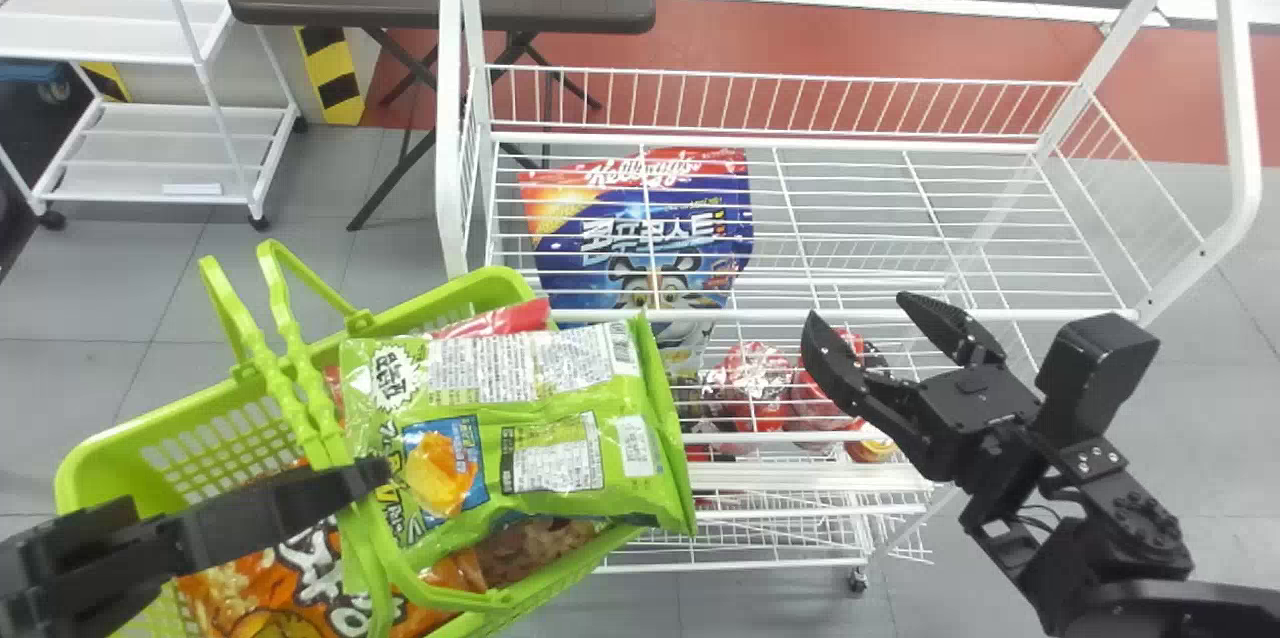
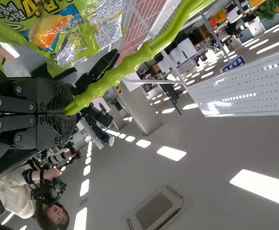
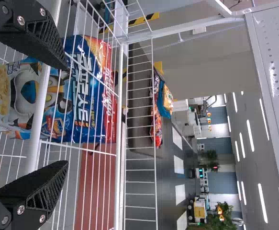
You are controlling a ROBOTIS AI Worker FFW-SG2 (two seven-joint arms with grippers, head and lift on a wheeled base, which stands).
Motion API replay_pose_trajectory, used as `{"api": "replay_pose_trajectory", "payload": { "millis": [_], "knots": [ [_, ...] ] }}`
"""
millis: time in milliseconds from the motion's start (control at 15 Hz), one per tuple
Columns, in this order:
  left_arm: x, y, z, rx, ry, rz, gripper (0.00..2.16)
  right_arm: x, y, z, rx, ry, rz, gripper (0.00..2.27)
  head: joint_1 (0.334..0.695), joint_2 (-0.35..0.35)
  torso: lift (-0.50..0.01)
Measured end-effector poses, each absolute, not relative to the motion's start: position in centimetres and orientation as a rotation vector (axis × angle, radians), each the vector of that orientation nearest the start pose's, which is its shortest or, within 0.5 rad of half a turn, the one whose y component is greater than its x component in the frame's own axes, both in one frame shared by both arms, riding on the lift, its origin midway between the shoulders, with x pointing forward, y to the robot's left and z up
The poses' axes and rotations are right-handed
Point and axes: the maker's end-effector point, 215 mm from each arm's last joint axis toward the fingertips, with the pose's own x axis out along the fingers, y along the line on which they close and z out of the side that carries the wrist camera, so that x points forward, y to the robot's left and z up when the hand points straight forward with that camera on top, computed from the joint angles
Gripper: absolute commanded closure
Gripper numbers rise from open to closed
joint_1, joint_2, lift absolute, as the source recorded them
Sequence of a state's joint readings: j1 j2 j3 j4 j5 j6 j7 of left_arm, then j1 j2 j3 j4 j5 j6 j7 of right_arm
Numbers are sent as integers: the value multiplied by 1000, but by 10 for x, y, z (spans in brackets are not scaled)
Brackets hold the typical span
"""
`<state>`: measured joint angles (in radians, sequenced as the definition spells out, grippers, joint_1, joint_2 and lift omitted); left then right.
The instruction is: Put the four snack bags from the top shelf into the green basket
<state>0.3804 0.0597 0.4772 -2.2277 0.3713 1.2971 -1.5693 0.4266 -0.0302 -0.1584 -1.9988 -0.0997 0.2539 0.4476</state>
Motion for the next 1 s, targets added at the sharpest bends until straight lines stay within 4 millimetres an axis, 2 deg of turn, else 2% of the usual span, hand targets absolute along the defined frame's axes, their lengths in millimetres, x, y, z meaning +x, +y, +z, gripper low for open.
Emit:
{"api": "replay_pose_trajectory", "payload": {
  "millis": [400, 1000],
  "knots": [
    [272, 166, -291, -905, 506, -1213, 2148, 447, -218, -399, 71, 240, 304, 124, 695, -84, -3],
    [276, 171, -292, -904, 507, -1205, 2148, 437, -213, -407, 72, 255, 279, 110, 695, -69, -3]
  ]
}}
